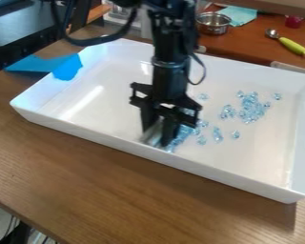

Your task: Sweep into pile

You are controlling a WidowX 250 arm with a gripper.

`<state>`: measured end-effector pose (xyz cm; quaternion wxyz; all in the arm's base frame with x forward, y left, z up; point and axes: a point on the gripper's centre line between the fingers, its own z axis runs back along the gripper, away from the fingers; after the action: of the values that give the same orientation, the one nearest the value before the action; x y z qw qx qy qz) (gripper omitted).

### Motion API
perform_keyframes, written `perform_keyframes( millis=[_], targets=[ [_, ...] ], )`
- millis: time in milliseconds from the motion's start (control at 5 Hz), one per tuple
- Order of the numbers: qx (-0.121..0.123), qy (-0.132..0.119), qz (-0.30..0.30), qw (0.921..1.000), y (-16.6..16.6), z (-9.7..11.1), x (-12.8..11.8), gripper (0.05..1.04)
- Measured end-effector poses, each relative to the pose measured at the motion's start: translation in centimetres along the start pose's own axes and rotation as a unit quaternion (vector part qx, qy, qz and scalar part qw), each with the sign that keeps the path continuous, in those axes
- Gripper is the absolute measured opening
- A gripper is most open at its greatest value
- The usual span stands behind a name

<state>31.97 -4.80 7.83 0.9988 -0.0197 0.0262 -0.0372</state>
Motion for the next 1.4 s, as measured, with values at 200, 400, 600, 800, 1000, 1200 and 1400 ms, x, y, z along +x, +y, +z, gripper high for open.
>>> perform_keyframes(
  millis=[200, 400, 600, 800, 1000, 1200, 1400],
  targets=[
    [-0.005, 0.016, -0.001, 0.9999, -3.0, -0.1, 0.7, 0.381],
    [-0.007, 0.025, -0.012, 0.9996, -5.6, 0.1, 0.7, 0.381],
    [-0.018, 0.037, -0.016, 0.999, -7.9, 0.7, 0.9, 0.381],
    [-0.025, 0.037, -0.017, 0.9988, -9.9, 1.8, 1.2, 0.381],
    [-0.039, 0.031, -0.011, 0.9987, -9.4, 3.2, 2.0, 0.381],
    [-0.049, 0.026, 0.018, 0.9983, -5.1, 5.0, 3.0, 0.381],
    [-0.048, 0.007, 0.034, 0.9982, 0.3, 6.9, 3.7, 0.381]
  ],
)
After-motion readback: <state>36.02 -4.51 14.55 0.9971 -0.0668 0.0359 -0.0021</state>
